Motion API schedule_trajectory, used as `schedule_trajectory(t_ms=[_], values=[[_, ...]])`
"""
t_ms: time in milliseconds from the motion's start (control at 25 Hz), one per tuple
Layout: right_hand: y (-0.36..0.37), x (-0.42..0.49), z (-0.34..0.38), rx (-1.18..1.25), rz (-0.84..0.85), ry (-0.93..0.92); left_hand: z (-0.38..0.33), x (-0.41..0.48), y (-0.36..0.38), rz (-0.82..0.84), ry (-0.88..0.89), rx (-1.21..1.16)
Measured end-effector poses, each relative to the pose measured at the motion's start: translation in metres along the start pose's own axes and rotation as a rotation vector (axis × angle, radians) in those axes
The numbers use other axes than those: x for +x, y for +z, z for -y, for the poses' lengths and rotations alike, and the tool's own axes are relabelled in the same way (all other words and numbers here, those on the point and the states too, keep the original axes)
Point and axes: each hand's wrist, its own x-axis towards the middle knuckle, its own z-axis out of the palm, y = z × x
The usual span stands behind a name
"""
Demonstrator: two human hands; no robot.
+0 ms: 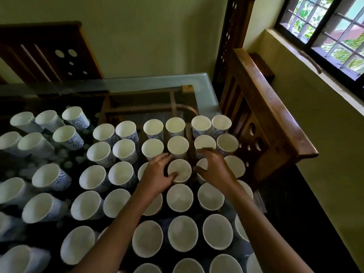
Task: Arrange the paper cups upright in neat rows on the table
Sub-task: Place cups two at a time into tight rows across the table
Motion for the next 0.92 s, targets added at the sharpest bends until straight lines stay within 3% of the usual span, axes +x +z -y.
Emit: schedule_trajectory(t_ms=[200,920], values=[[0.03,-0.005,0.036,-0.048,0.094,-0.028,0.038,-0.033,-0.024,-0.087,-0.105,0.018],[0.057,-0.007,0.056,-0.122,0.034,0.032,0.055,-0.034,-0.019,-0.033,-0.138,0.025]])
